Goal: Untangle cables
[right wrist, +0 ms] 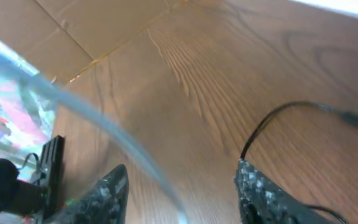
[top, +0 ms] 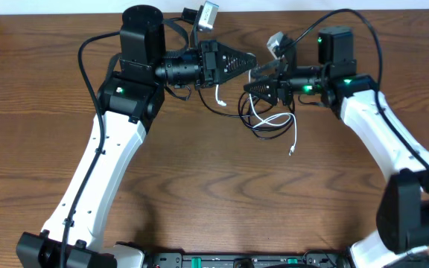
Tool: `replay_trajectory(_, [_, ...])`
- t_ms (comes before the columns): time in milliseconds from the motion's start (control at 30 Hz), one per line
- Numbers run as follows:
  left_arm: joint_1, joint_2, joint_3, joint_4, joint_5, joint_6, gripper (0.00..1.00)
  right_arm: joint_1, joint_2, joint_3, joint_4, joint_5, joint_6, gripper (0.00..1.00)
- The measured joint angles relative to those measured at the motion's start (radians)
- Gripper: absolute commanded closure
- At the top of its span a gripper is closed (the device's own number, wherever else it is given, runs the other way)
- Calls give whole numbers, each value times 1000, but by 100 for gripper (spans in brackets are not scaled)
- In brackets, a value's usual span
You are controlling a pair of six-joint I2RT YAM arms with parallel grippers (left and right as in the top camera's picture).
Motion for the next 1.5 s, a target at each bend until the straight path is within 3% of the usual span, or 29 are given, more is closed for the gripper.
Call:
replay_trajectory(67, [0, 0, 0, 1, 5, -5, 92, 2, 32, 0, 8, 6, 2, 66])
replay_trajectory(400, [0, 0, 0, 52, 8, -48, 93, 15, 61, -1, 83, 11, 25, 69])
replay_trajectory(433, [0, 0, 0, 66, 8, -56, 92, 19, 61, -1, 97, 11, 34, 73])
replay_trajectory(533, [0, 0, 0, 84, 9, -74, 93, 34, 61, -1, 126, 10, 66, 99])
replay_trajectory(733, [3, 0, 0, 84, 10, -81, 91, 37, 61, -1, 136, 10, 158, 99])
replay_trajectory(1000, [65, 0, 0, 64, 10, -18, 70, -35, 45, -2, -4, 117, 348, 98])
replay_trajectory(1133, [103, 0, -1, -48, -11, 79, 48, -73, -24, -3, -97, 211, 380, 99])
replay_trajectory(1500, [124, 0, -5, -476, -270, 381, 41, -153, -374, 81, -332, 395, 399, 99])
